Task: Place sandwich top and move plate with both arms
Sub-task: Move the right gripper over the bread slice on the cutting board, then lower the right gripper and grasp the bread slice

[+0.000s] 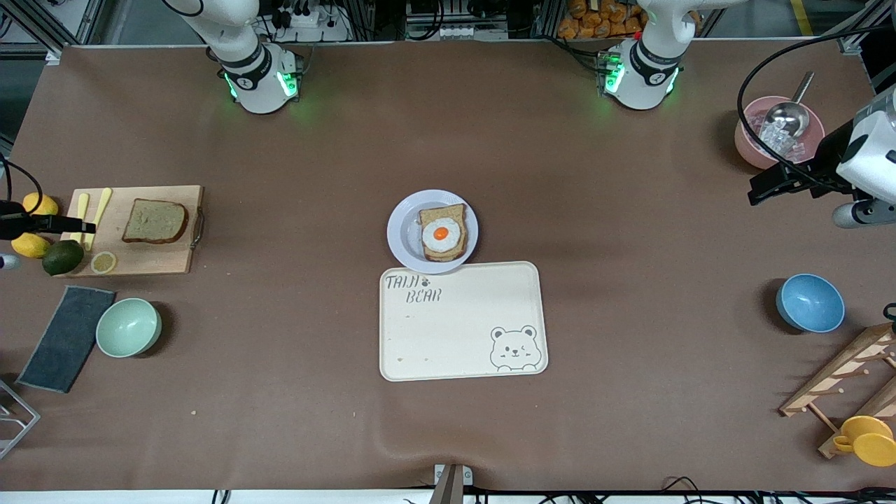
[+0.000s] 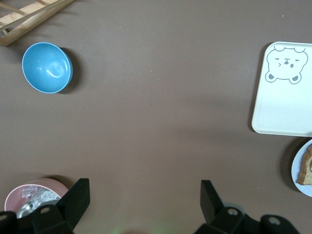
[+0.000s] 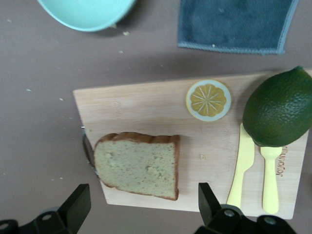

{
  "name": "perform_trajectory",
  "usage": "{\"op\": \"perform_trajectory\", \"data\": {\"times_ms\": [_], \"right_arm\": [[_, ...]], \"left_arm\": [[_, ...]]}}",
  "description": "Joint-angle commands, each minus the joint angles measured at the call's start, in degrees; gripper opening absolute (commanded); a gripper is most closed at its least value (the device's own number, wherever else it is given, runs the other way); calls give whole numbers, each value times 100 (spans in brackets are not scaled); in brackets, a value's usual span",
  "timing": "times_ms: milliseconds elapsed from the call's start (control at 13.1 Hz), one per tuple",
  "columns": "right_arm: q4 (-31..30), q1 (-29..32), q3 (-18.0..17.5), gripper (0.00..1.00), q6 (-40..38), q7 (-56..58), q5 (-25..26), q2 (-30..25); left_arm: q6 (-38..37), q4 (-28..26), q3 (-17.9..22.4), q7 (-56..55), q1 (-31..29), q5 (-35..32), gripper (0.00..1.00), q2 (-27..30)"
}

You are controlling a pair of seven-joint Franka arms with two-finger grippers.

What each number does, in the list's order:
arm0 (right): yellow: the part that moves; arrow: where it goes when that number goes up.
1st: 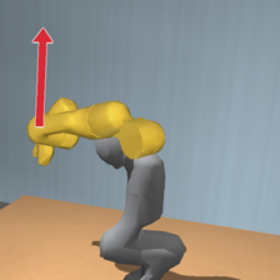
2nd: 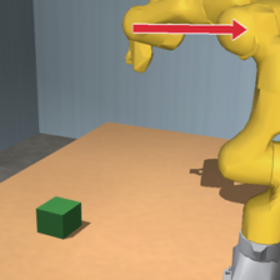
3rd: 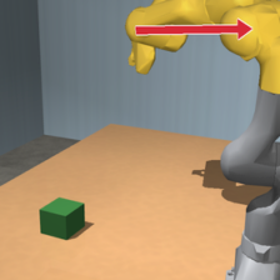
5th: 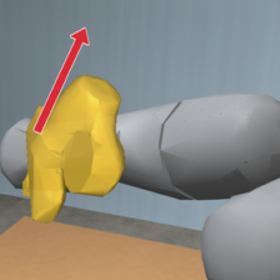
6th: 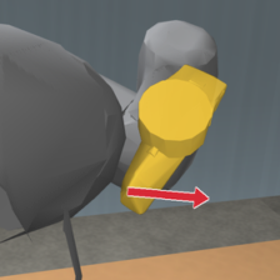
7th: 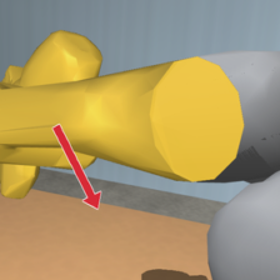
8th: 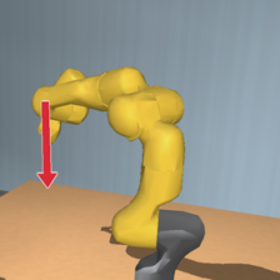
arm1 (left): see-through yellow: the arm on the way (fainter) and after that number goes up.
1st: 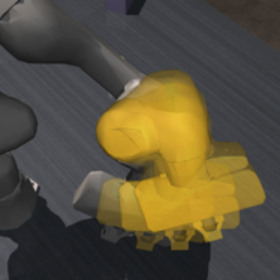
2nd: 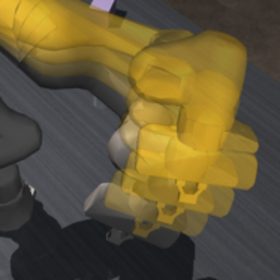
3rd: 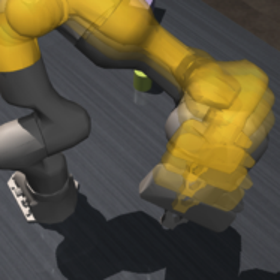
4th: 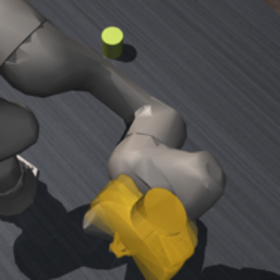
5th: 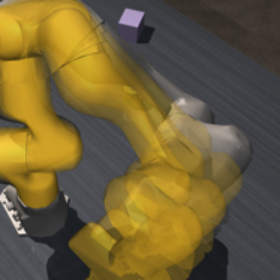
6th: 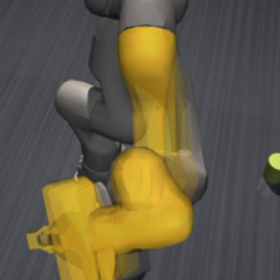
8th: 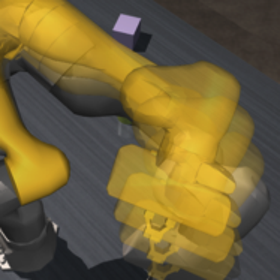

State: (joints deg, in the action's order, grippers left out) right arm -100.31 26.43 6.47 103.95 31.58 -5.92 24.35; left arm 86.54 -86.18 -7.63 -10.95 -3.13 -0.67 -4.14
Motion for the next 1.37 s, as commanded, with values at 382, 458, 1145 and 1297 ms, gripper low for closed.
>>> {"op": "perform_trajectory", "data": {"times_ms": [382, 458, 1145, 1297], "right_arm": [[-586, 293, -111, 67, 889, 559, -506, 438], [-586, 336, -111, 67, 924, 664, -576, 473], [-683, 513, -111, 49, 1039, 964, -647, 667], [-867, 521, -120, 49, 1205, 964, -726, 658]], "left_arm": [[134, -4, -2, -3, -21, 23, 100, 10], [196, -4, -2, -3, -12, 23, 100, -69], [267, -57, -2, 14, -38, 5, 100, -105], [267, -57, -2, 14, -38, 5, 100, -105]]}}
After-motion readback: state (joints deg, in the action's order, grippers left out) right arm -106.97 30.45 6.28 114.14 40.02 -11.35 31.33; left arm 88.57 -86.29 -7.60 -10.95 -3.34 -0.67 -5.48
